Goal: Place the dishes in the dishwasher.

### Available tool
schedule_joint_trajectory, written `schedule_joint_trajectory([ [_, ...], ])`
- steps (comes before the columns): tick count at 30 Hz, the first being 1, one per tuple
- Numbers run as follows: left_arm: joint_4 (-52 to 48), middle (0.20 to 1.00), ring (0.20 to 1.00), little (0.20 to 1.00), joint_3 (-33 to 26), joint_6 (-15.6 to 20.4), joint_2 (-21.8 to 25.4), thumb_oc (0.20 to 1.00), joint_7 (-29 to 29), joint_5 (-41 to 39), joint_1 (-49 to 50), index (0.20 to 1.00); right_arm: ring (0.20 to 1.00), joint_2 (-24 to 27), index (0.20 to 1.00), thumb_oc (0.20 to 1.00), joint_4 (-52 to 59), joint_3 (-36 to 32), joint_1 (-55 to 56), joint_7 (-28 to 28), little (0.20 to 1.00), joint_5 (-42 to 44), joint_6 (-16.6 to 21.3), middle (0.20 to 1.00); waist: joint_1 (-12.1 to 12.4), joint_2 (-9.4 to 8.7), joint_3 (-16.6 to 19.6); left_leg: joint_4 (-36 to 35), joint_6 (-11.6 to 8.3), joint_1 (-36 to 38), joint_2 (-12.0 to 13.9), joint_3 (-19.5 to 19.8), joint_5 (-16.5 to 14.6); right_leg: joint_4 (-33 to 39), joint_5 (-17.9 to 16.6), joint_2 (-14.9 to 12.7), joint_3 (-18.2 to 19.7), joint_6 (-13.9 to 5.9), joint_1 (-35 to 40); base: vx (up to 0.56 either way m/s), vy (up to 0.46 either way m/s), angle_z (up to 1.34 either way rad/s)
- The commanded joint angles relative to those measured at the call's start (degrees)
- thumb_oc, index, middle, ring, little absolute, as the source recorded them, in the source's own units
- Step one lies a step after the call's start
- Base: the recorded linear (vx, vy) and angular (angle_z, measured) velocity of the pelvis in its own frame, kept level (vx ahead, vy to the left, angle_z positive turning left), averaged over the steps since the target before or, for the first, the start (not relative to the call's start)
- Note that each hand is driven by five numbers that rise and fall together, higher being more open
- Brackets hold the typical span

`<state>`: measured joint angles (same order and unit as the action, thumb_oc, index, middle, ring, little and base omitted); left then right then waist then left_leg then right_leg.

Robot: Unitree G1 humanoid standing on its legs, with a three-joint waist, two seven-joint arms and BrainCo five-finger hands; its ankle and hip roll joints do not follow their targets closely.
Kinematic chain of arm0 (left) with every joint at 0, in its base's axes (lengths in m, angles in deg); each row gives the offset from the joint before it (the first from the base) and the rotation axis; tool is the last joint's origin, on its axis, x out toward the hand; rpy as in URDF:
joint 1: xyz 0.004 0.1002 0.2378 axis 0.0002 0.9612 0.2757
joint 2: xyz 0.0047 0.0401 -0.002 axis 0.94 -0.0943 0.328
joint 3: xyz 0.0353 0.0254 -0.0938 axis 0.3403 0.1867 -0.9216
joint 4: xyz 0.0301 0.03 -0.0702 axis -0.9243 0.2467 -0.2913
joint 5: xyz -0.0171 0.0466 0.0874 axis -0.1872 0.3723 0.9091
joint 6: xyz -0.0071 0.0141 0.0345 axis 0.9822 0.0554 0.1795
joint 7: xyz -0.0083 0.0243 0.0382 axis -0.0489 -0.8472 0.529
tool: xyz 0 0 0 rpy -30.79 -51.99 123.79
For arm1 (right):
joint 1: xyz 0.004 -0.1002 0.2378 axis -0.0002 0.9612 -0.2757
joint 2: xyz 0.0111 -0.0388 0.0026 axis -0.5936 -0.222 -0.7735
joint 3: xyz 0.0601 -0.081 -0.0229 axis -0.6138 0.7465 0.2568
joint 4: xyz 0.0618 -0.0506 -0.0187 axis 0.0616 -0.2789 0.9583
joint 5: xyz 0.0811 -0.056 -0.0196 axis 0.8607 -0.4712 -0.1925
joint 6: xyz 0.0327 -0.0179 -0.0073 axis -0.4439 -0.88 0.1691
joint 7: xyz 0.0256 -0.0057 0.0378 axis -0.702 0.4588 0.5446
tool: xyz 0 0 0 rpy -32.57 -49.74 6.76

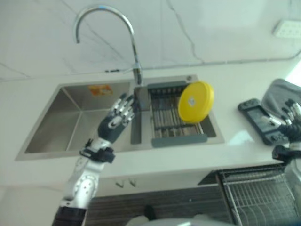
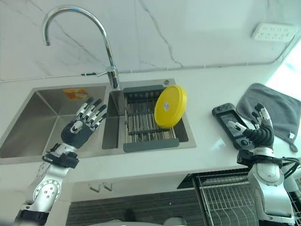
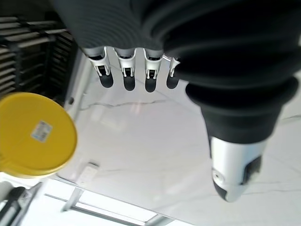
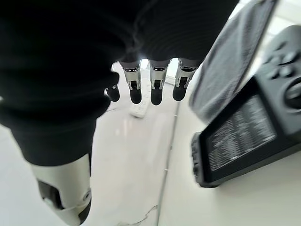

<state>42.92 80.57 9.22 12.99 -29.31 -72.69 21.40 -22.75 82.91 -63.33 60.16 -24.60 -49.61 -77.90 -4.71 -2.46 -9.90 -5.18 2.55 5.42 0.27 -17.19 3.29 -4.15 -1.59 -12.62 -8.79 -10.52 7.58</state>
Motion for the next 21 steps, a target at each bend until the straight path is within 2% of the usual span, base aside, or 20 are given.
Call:
schedule_joint_trajectory([
  [1,-3.42,1.0,1.0,1.0,-2.38,2.74,0.37,1.0,0.14,1.98,-1.27,1.0,1.0,2.45,1.0,1.0,0.39,0.5,-5.95,2.13,1.0,-2.14,4.75,1.0,2.95,0.75,0.9,0.18,-3.61,0.51,2.82,5.15,-1.7,-6.36,0.83,5.65,-4.38,2.11,-2.86,0.1,0.179,-0.2],
  [2,-3.65,1.0,1.0,1.0,-2.64,2.79,0.8,1.0,0.22,4.0,-1.21,1.0,1.0,2.53,1.0,1.0,0.35,1.14,-6.34,2.52,1.0,-0.28,5.53,1.0,3.38,0.53,0.71,0.18,-3.2,0.53,2.69,5.56,-1.7,-10.0,-0.31,5.93,-4.28,1.84,-4.38,0.07,0.048,-0.26],
  [3,-3.7,1.0,1.0,1.0,-2.59,2.85,0.79,1.0,0.6,5.11,-1.47,1.0,1.0,2.13,1.0,1.0,0.11,1.63,-6.92,2.54,1.0,1.14,5.75,1.0,3.46,0.39,0.62,0.18,-3.14,0.54,2.72,5.72,-1.79,-10.23,-0.36,6.01,-4.07,1.92,-5.24,0.09,-0.033,-0.11],
  [5,-3.23,1.0,1.0,1.0,-2.25,3.59,1.48,1.0,1.52,6.37,-2.9,1.0,1.0,1.15,1.0,1.0,-1.08,2.04,-7.88,2.94,1.0,2.61,6.85,1.0,3.41,0.0,0.53,0.18,-3.73,0.63,2.88,6.22,-2.17,-2.88,0.61,5.87,-4.49,2.65,-5.13,0.1,-0.156,0.0],
  [6,-3.41,1.0,1.0,1.0,-2.07,4.33,2.08,1.0,1.67,7.0,-3.64,1.0,1.0,0.96,1.0,1.0,-1.42,2.17,-7.52,2.97,1.0,3.48,7.75,1.0,3.25,-0.38,0.45,0.18,-3.93,0.88,2.66,6.54,-3.0,2.99,-1.76,4.69,-5.09,2.18,-4.56,0.11,-0.206,0.02],
  [8,-4.41,1.0,1.0,1.0,-2.45,6.06,2.86,1.0,0.78,7.44,-2.45,1.0,1.0,-0.08,1.0,1.0,-0.44,2.2,-5.98,2.42,1.0,6.38,7.93,1.0,2.8,-0.13,0.05,0.18,-3.85,1.5,2.94,6.23,-3.18,4.15,-2.69,4.61,-3.66,1.57,-3.86,0.11,-0.234,0.12],
  [10,-4.59,1.0,1.0,1.0,-0.96,5.58,2.02,1.0,2.39,5.29,-3.02,1.0,1.0,-1.17,1.0,1.0,-1.25,3.57,-7.59,4.25,1.0,9.89,7.6,1.0,2.68,-0.26,1.02,0.18,-3.89,2.31,2.69,6.79,-3.87,7.72,-3.32,5.32,-2.32,1.89,-1.76,0.13,-0.233,0.37],
  [14,-4.07,1.0,1.0,1.0,1.01,5.43,0.93,1.0,3.27,7.73,-4.39,1.0,1.0,-1.02,1.0,1.0,-1.73,6.97,-10.78,5.64,1.0,10.48,6.33,1.0,2.38,-0.02,2.22,0.18,-4.28,3.18,3.22,5.9,-4.42,8.99,-2.8,5.82,-1.98,2.55,-0.53,0.06,-0.113,0.12],
  [21,-3.6,1.0,1.0,1.0,-0.17,5.97,0.8,1.0,3.62,7.91,-2.9,1.0,1.0,-1.05,1.0,1.0,-3.97,7.12,-12.75,7.26,1.0,11.87,5.57,1.0,2.52,0.71,3.17,0.18,-4.89,3.78,4.19,5.02,-4.61,9.15,-2.12,6.39,-1.9,3.12,-0.2,0.03,-0.057,-0.04],
])
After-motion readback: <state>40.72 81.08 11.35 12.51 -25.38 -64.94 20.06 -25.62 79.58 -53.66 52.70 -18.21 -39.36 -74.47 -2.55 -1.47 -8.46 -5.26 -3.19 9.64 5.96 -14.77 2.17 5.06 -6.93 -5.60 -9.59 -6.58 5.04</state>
